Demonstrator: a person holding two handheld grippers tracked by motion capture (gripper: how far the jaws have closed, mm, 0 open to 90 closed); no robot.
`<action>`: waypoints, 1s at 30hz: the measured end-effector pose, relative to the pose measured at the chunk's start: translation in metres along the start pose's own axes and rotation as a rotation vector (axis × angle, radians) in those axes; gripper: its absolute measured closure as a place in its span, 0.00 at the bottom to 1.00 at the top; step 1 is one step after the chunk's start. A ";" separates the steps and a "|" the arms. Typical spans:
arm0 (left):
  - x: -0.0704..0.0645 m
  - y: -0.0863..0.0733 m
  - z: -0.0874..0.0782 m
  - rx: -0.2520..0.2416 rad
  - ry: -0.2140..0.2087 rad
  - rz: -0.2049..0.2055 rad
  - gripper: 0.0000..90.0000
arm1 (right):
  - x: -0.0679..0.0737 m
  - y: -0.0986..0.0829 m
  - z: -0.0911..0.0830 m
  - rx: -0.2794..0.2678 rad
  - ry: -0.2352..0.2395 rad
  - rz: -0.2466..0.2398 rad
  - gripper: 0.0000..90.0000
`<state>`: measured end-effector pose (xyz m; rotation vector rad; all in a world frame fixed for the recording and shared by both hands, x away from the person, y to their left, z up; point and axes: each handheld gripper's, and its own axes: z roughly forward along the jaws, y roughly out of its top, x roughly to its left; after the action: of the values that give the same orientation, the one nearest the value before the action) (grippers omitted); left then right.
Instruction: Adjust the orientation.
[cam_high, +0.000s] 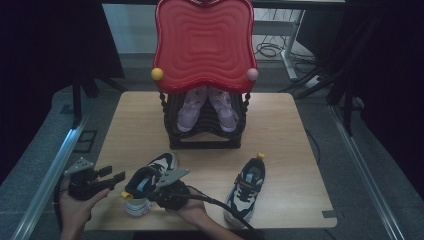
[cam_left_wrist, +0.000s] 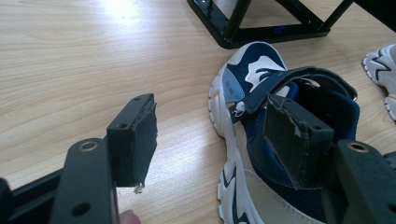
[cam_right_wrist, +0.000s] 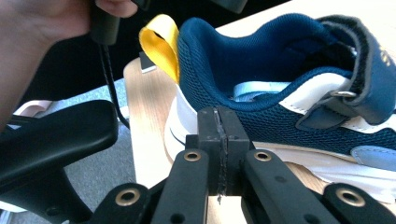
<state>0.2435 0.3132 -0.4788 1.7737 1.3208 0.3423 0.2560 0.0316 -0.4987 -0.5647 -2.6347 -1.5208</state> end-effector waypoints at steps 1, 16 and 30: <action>0.000 0.000 0.000 0.000 0.002 0.000 0.39 | 0.000 0.000 0.000 0.000 0.000 0.000 1.00; -0.002 0.000 0.003 0.009 0.004 0.005 0.39 | 0.003 -0.011 -0.080 -0.110 -0.068 -0.002 1.00; 0.005 0.004 0.006 0.006 0.008 0.000 0.39 | -0.019 -0.035 -0.136 -0.174 -0.186 0.068 1.00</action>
<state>0.2521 0.3140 -0.4806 1.7793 1.3281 0.3458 0.2436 -0.1047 -0.4613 -0.8371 -2.5961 -1.7681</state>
